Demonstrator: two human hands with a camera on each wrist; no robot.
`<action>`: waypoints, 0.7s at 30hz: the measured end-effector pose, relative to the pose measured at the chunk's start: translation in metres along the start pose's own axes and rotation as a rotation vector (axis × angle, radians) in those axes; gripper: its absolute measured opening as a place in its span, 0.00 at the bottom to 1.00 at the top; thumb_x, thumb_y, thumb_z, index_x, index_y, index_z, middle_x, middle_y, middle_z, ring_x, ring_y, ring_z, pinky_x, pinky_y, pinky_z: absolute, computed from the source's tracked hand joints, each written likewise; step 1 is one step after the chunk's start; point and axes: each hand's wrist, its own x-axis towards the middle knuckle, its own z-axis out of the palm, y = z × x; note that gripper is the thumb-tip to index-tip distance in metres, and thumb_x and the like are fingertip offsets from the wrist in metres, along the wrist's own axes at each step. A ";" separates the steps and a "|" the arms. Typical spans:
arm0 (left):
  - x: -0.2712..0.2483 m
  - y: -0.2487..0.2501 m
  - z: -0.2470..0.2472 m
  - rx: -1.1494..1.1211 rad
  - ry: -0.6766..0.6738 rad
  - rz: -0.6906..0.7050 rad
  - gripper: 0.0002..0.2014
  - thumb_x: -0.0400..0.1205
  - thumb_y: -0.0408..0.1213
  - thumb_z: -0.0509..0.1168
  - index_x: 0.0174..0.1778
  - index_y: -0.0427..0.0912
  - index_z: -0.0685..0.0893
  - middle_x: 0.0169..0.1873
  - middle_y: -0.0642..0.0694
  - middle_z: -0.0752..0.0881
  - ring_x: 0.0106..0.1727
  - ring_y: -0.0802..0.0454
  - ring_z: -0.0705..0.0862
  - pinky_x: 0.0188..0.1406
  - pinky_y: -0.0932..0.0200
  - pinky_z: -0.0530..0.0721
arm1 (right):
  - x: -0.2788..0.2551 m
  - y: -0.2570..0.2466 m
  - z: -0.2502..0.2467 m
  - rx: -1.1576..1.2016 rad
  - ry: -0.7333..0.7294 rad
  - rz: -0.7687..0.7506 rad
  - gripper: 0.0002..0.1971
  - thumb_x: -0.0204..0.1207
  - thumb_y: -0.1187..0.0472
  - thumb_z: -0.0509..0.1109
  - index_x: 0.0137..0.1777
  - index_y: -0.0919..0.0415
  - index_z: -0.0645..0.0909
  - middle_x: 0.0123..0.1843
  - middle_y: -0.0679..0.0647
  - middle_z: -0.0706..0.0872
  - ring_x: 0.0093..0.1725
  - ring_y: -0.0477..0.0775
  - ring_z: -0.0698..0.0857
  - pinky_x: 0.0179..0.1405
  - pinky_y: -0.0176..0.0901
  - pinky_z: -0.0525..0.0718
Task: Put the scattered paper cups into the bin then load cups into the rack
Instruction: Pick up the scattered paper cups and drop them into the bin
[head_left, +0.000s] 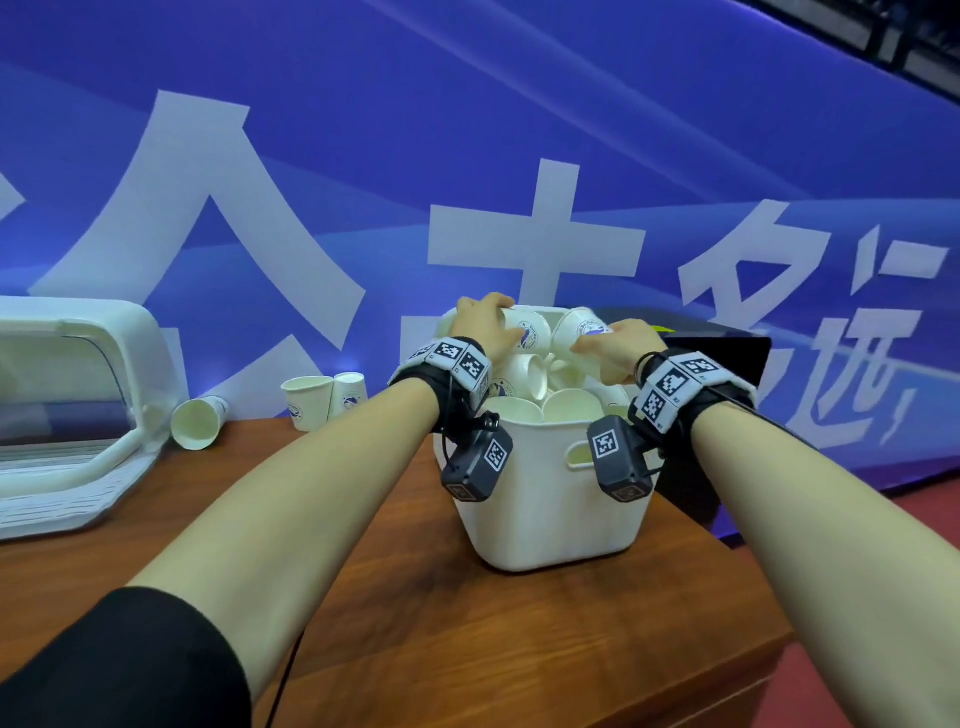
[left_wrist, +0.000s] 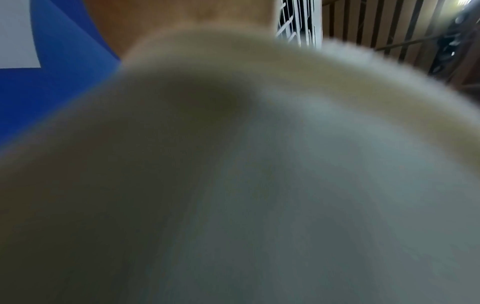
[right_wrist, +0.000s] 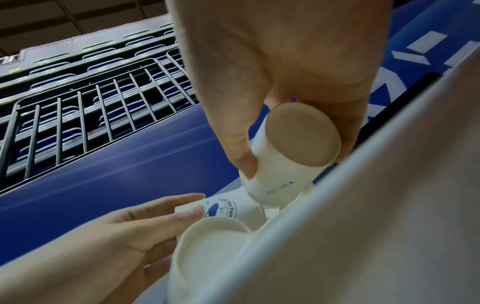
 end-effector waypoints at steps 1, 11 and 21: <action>0.000 0.000 0.001 0.020 -0.014 0.017 0.25 0.80 0.43 0.68 0.73 0.47 0.74 0.70 0.39 0.73 0.68 0.44 0.77 0.67 0.56 0.72 | 0.001 0.003 -0.002 -0.022 -0.029 -0.018 0.20 0.70 0.52 0.76 0.57 0.65 0.84 0.43 0.58 0.85 0.38 0.59 0.83 0.29 0.40 0.78; 0.005 -0.014 0.022 0.201 -0.197 -0.018 0.23 0.88 0.48 0.51 0.60 0.37 0.86 0.70 0.41 0.78 0.73 0.44 0.75 0.70 0.52 0.72 | 0.002 0.018 -0.001 -0.319 -0.245 -0.018 0.21 0.71 0.47 0.71 0.61 0.58 0.84 0.50 0.54 0.83 0.50 0.56 0.82 0.48 0.43 0.79; 0.004 -0.018 0.024 0.228 -0.115 -0.018 0.26 0.86 0.51 0.49 0.58 0.34 0.83 0.64 0.37 0.81 0.67 0.39 0.76 0.68 0.46 0.71 | 0.006 0.020 -0.002 -0.406 -0.282 0.044 0.23 0.73 0.45 0.71 0.63 0.59 0.77 0.63 0.57 0.83 0.62 0.61 0.83 0.66 0.52 0.80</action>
